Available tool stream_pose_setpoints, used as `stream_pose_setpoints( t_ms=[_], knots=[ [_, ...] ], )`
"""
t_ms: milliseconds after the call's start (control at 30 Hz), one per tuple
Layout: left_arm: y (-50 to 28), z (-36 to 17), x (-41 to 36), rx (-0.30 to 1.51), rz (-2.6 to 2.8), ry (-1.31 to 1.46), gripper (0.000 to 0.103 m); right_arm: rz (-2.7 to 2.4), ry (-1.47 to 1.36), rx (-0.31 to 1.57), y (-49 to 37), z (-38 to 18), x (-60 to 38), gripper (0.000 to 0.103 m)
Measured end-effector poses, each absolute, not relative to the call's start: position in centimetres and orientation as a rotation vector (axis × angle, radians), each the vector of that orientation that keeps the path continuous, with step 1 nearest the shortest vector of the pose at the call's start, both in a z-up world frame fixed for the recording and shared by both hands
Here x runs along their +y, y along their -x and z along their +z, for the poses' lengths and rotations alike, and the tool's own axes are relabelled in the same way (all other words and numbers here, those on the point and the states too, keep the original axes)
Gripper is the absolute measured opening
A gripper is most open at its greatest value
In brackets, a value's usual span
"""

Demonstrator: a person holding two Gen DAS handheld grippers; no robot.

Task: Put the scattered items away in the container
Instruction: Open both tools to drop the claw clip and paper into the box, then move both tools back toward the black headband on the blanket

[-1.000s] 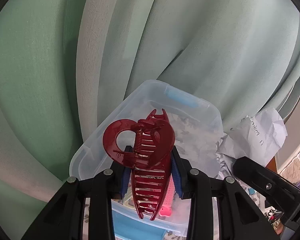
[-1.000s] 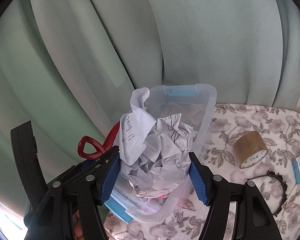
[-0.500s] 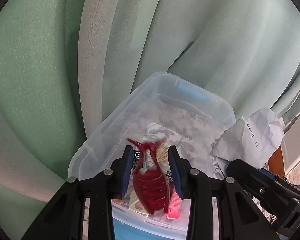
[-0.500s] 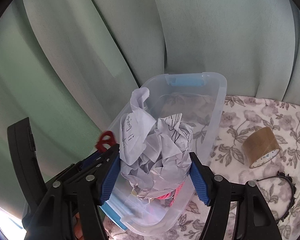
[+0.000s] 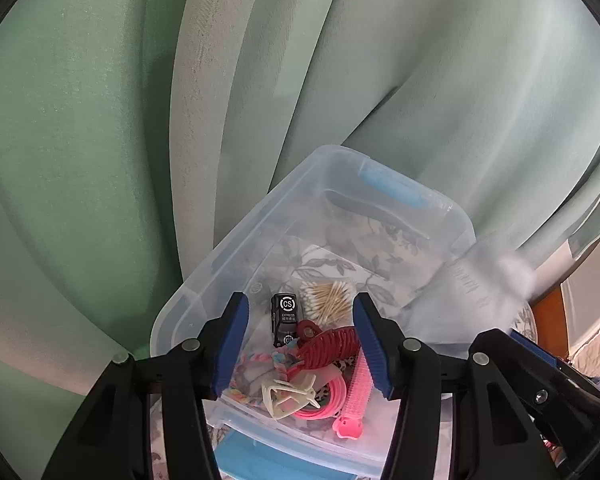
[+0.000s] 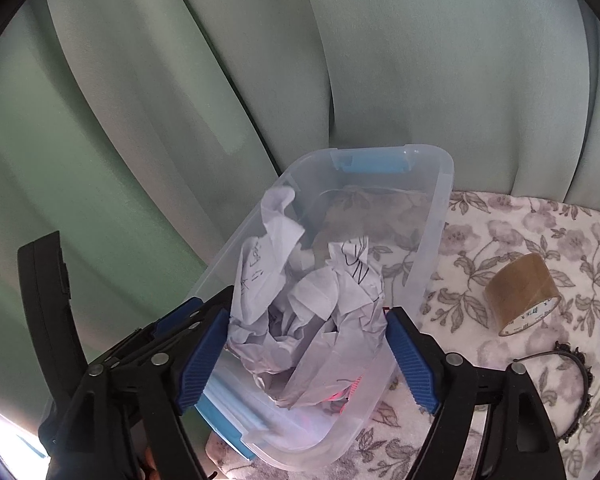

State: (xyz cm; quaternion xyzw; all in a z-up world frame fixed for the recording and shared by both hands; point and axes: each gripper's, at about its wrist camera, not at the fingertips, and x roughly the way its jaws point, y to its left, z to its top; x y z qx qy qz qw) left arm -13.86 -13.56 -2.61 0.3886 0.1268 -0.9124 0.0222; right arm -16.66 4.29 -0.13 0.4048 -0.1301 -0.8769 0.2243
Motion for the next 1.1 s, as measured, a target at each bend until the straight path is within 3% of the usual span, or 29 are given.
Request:
stream_pose_setpoints(
  t_ms=[633, 1100],
  knots=[
    [8.0, 2.5, -10.0, 0.281, -2.933, -1.102, 0.062, -2.519, -1.016, -0.389, 11.2, 3.6, 7.5, 0.088],
    [2.3, 7.5, -1.9, 0.028, -3.064, -1.026, 0.062, -2.619, -0.835, -0.551, 3.6, 6.5, 14.1, 0.088]
  ],
)
